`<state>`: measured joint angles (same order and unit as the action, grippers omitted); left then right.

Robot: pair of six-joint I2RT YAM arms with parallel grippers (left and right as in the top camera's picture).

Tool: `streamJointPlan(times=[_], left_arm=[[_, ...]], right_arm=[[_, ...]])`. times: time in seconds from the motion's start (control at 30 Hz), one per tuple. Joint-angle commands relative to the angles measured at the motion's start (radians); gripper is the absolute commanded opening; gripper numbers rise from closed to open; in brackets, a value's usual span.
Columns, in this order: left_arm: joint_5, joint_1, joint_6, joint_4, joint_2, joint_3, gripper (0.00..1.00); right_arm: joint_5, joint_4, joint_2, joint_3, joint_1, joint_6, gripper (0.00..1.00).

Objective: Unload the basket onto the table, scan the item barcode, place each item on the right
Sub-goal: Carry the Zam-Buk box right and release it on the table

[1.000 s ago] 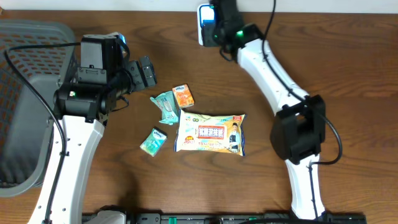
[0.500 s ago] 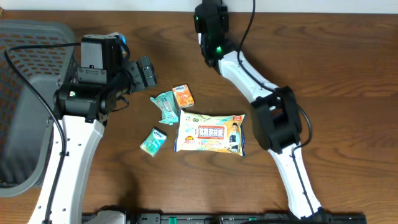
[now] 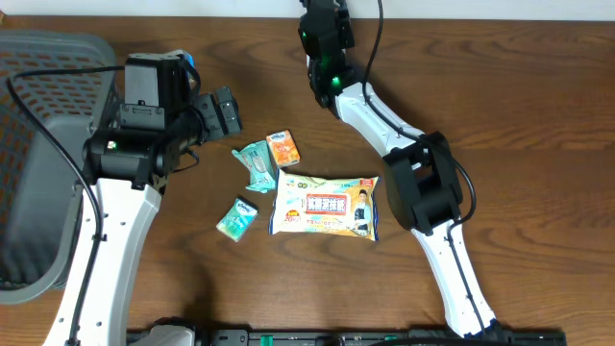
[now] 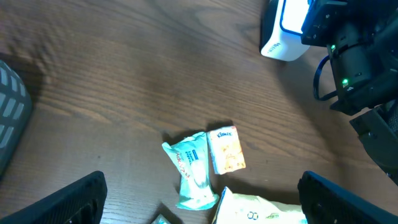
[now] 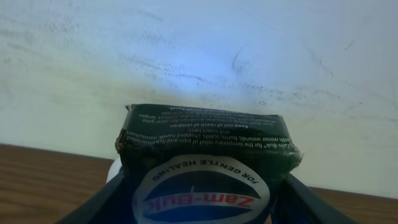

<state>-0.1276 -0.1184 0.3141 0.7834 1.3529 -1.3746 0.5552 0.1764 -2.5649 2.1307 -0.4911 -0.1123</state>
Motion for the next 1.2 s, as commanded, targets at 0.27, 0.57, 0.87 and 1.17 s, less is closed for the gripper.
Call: streamJointPlan(times=[0.27,0.57,0.87,1.17], left_arm=[[0.009,0.005,-0.007,0.002,-0.001,-0.004,0.98],[0.009,0.005,-0.007,0.002,-0.001,-0.004,0.98],[0.009,0.005,-0.007,0.002,-0.001,-0.004,0.98],[0.009,0.005,-0.007,0.002,-0.001,-0.004,0.98]], right_arm=[[0.021,-0.172,0.106,0.008,-0.012,-0.008,0.50],[-0.241,-0.695,0.412,0.008,0.002,0.134,0.52],[-0.518,-1.402,0.513,0.007,0.144,0.300,0.50],[-0.517,-1.473,0.488,-0.233,0.348,0.360,0.54]])
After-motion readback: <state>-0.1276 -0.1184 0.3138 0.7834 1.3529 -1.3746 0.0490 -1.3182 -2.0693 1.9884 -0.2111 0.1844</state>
